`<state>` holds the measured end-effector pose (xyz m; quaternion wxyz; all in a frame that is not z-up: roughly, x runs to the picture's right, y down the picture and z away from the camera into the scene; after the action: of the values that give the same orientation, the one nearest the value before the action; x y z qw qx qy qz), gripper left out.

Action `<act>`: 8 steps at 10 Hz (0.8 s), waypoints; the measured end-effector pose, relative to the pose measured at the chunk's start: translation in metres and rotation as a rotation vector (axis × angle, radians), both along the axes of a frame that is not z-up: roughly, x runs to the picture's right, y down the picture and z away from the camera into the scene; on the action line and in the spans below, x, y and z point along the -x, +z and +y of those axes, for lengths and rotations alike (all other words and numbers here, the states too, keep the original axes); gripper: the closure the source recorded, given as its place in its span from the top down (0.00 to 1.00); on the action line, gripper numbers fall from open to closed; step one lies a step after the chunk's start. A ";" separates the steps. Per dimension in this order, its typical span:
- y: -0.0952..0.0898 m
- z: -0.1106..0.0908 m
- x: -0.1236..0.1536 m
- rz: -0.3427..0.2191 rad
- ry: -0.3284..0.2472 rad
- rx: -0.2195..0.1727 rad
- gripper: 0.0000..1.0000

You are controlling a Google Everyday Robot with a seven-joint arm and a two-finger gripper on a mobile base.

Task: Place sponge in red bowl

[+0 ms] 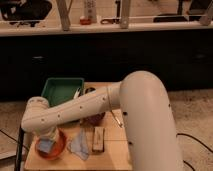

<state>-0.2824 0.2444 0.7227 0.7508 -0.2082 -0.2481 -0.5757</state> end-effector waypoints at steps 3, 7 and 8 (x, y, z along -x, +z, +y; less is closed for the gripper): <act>-0.001 0.000 0.000 -0.002 -0.001 0.002 0.80; -0.003 -0.004 -0.005 -0.002 0.010 0.000 0.80; -0.004 -0.005 -0.006 -0.001 0.014 0.001 0.80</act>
<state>-0.2761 0.2392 0.7187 0.7547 -0.2062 -0.2503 -0.5704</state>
